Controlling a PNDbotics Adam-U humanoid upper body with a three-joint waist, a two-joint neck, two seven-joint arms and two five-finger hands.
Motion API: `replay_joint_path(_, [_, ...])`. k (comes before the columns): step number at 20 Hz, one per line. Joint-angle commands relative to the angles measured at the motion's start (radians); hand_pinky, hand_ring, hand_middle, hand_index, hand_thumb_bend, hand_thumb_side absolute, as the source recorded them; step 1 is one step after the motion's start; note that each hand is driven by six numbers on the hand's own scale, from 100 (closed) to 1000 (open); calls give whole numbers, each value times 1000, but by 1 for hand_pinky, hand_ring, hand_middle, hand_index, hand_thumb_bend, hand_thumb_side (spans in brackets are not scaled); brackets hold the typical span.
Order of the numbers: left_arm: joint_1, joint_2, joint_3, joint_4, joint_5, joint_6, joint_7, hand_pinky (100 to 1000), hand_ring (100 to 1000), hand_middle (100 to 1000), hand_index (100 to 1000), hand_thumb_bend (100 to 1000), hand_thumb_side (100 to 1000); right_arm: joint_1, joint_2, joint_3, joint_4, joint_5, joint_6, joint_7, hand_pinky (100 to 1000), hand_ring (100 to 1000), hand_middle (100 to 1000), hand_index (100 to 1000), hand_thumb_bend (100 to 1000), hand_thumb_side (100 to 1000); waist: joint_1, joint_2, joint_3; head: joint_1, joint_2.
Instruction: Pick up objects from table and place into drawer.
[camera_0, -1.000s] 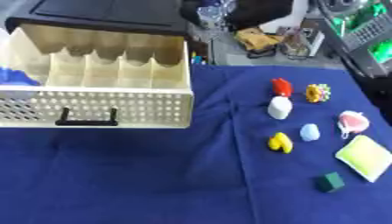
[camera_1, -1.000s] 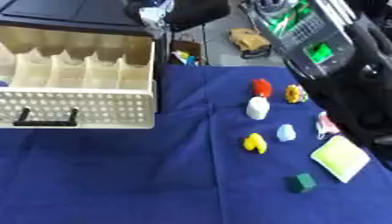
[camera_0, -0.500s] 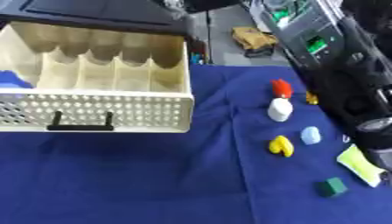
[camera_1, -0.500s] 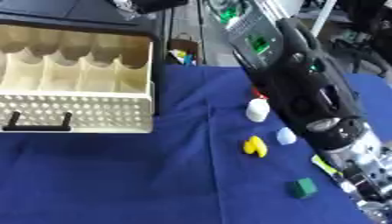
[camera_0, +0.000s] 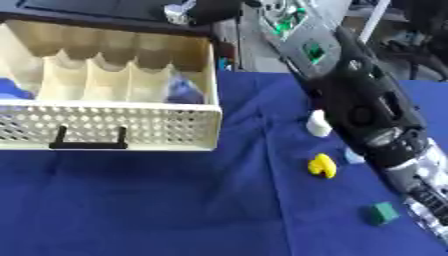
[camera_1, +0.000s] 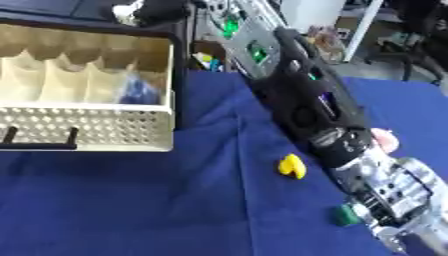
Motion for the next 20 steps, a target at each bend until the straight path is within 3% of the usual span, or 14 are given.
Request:
replay_joint_path(1, [-10, 4, -1, -13, 4, 1, -4, 393, 533, 503, 737, 318, 954, -25, 0, -10, 10, -7, -20, -2, 439, 506, 344, 504, 600, 590, 7, -17, 1, -1, -11])
replay_joint_path(4, [-11, 5, -1, -13, 5, 1, -5, 393, 533, 503, 737, 314, 948, -25, -1, -17, 8, -16, -18, -9, 439, 505, 343, 503, 586, 622, 7, -18, -2, 1, -11])
replay_joint_path(5, [-11, 5, -1, -13, 6, 1, -5, 393, 533, 503, 737, 318, 954, -24, -1, -21, 4, -24, -16, -12, 438, 503, 342, 501, 619, 591, 7, -18, -2, 1, -12])
replay_joint_path(9, [-7, 6, 3, -13, 6, 0, -4, 394, 534, 504, 737, 318, 955, -19, -26, -46, -48, -68, -5, -36, 438, 503, 344, 501, 635, 614, 11, -22, -8, 8, -11])
replay_joint_path(14, [3, 8, 7, -13, 4, -2, 0, 395, 535, 505, 736, 318, 957, 0, -94, -88, -159, -136, -15, -96, 439, 509, 353, 505, 625, 648, 22, -33, -26, 23, -8])
replay_joint_path(20, [15, 9, 13, -13, 5, -11, 5, 398, 536, 506, 736, 319, 959, 73, -185, -145, -300, -222, -66, -180, 436, 515, 365, 510, 596, 693, 45, -46, -54, 40, -10])
